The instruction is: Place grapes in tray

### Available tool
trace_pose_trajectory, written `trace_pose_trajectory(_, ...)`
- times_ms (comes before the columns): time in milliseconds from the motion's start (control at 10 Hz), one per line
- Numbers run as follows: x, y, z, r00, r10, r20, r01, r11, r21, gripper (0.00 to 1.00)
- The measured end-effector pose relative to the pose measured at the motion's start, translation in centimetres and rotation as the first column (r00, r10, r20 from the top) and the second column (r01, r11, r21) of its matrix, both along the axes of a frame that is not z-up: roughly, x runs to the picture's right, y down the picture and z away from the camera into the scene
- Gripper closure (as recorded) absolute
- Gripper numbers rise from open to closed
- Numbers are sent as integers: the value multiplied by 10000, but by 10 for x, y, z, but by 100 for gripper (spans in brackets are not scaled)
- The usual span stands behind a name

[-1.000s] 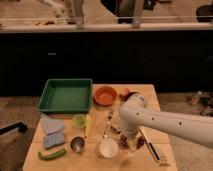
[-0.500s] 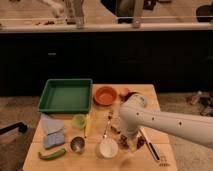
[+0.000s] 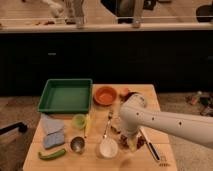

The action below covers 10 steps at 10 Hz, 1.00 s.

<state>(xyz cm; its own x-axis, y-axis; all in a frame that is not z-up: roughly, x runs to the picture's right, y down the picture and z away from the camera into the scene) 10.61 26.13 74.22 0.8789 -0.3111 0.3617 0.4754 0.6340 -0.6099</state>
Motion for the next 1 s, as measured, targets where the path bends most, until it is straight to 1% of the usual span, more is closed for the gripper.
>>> trace_pose_trajectory(300,1,1,0,10000,41,-52,-41,10000,1,20)
trace_pose_trajectory(400,5,2,0,9985,402,-383,-402,9992,16,20)
trace_pose_trajectory(500,12,4,-1,9936,806,-790,-809,9967,-13,20)
trace_pose_trajectory(600,21,10,-1,9828,1331,-1284,-1350,9908,-62,20)
trace_pose_trajectory(700,31,15,0,9744,1644,-1533,-1682,9857,-116,20)
trace_pose_trajectory(900,42,26,3,9608,2083,-1829,-2163,9760,-247,20)
trace_pose_trajectory(1000,43,29,5,9587,2146,-1865,-2239,9741,-303,20)
